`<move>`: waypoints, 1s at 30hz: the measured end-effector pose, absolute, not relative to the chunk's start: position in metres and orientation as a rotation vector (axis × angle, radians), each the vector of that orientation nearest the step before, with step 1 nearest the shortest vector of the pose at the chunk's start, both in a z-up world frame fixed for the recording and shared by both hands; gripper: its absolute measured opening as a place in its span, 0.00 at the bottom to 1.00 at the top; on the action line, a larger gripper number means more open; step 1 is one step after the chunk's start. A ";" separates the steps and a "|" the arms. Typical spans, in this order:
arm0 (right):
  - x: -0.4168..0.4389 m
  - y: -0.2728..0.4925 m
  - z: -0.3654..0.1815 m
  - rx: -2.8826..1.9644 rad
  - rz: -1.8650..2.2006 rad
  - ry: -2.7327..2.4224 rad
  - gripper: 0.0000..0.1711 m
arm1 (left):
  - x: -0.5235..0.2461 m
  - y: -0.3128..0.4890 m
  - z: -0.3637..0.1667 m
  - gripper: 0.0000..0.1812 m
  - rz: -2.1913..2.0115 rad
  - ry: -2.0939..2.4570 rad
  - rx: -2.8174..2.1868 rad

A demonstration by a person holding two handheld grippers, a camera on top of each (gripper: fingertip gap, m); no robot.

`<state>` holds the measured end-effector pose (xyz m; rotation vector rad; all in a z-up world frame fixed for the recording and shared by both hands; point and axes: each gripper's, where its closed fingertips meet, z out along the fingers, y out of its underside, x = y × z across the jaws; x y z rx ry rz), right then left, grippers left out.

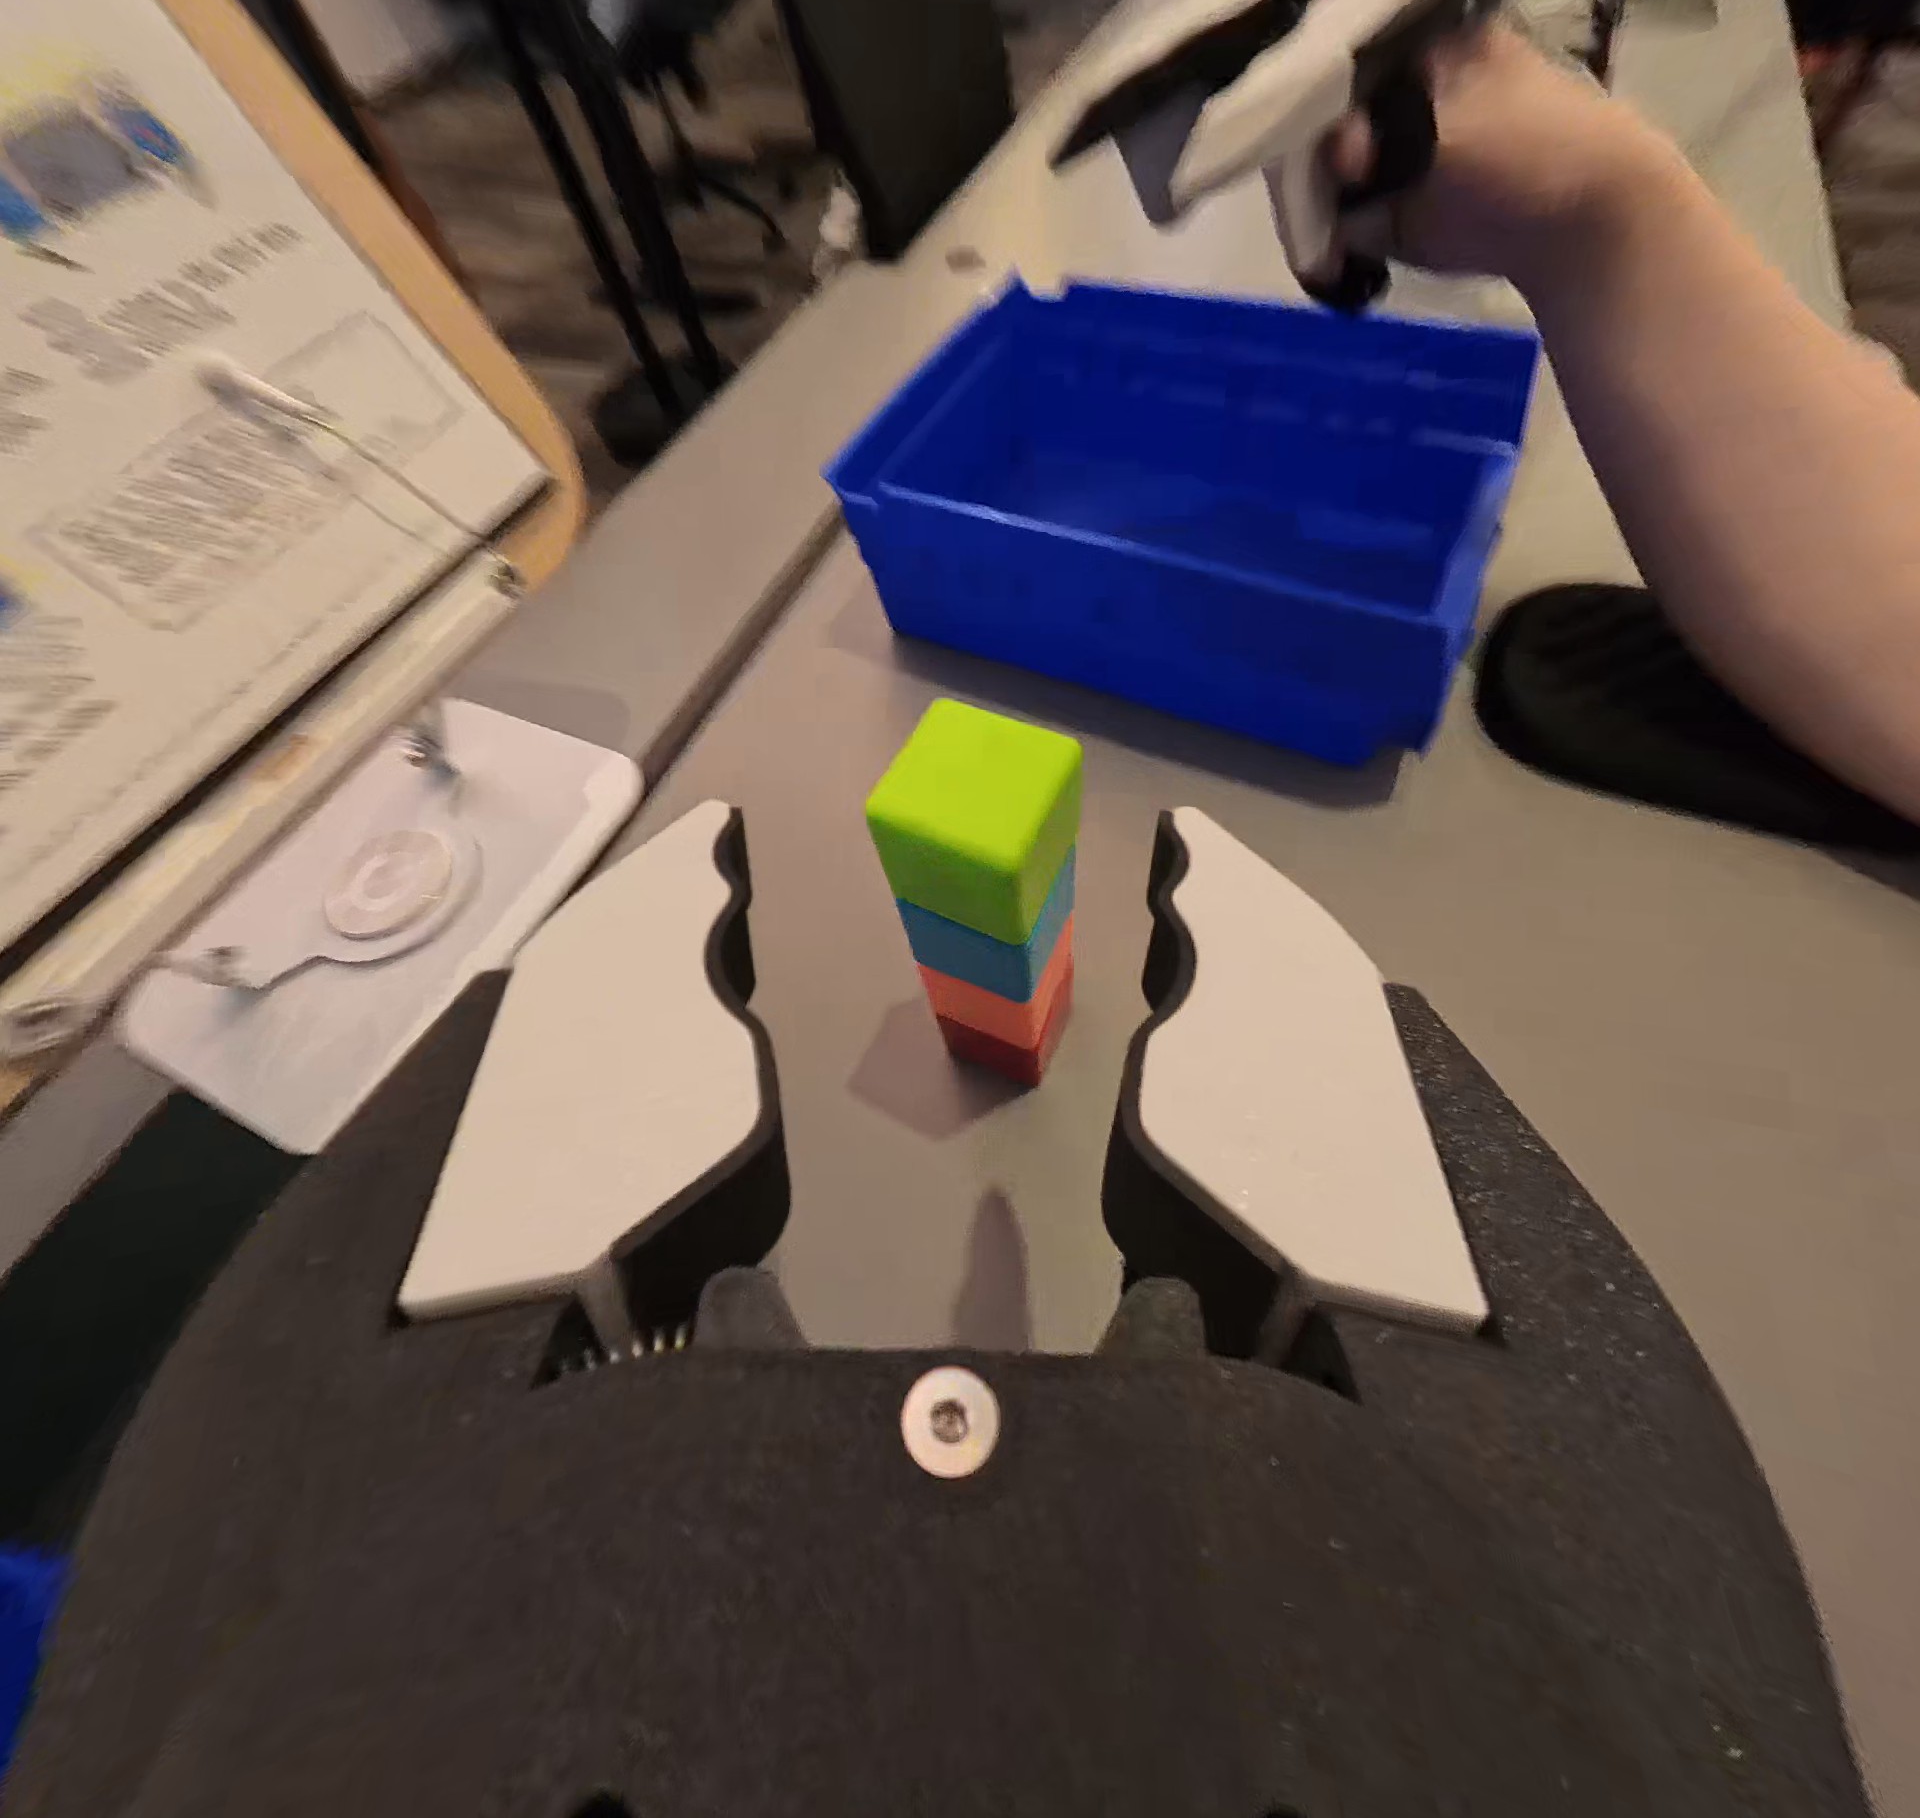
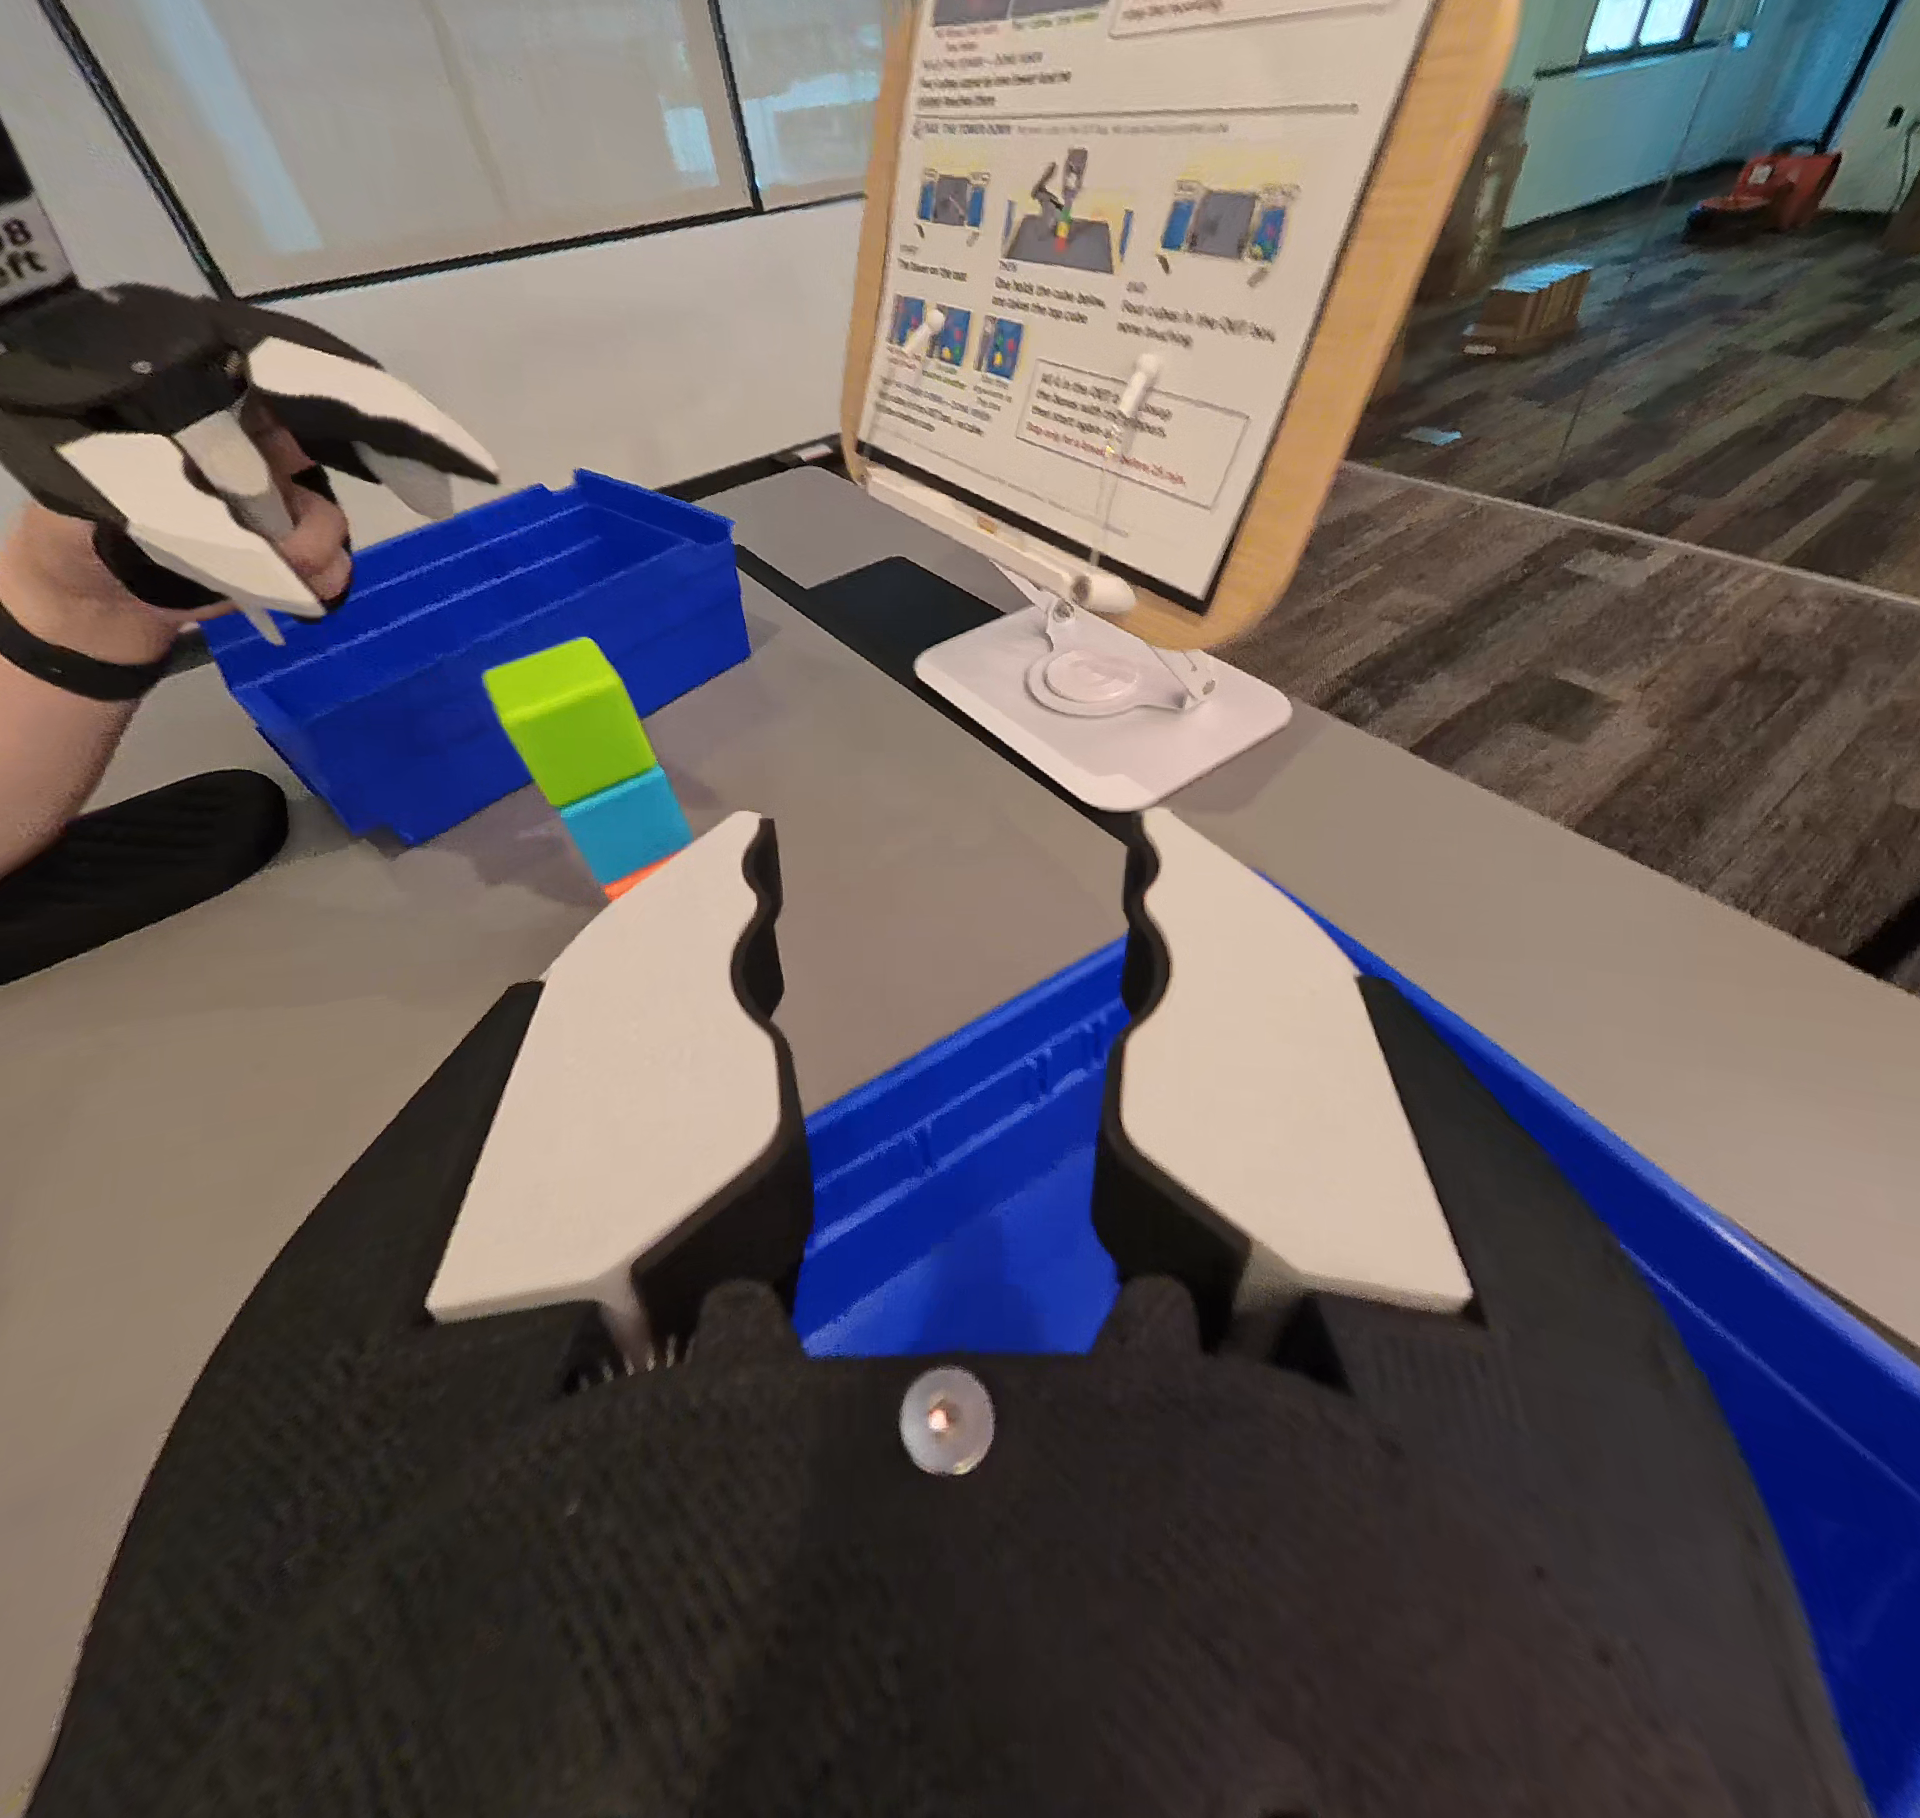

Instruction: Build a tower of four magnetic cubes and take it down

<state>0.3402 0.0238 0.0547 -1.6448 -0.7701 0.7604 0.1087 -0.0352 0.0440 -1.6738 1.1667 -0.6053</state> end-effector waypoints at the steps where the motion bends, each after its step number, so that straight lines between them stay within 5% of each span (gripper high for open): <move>1: 0.334 0.021 0.060 -1.625 0.766 -0.785 0.38 | 0.101 -0.036 0.053 0.42 -0.569 1.107 -1.623; 5: 0.301 0.008 0.078 -1.541 0.798 -0.863 0.38 | 0.091 -0.048 0.063 0.42 -0.553 0.979 -1.393; 11: 0.261 -0.002 0.077 -1.512 0.794 -0.974 0.38 | 0.113 -0.037 -0.002 0.51 -0.572 0.952 -1.636; 30: 0.223 0.005 0.043 -1.589 0.830 -1.059 0.38 | 0.147 -0.011 -0.046 0.49 -0.653 0.688 -1.621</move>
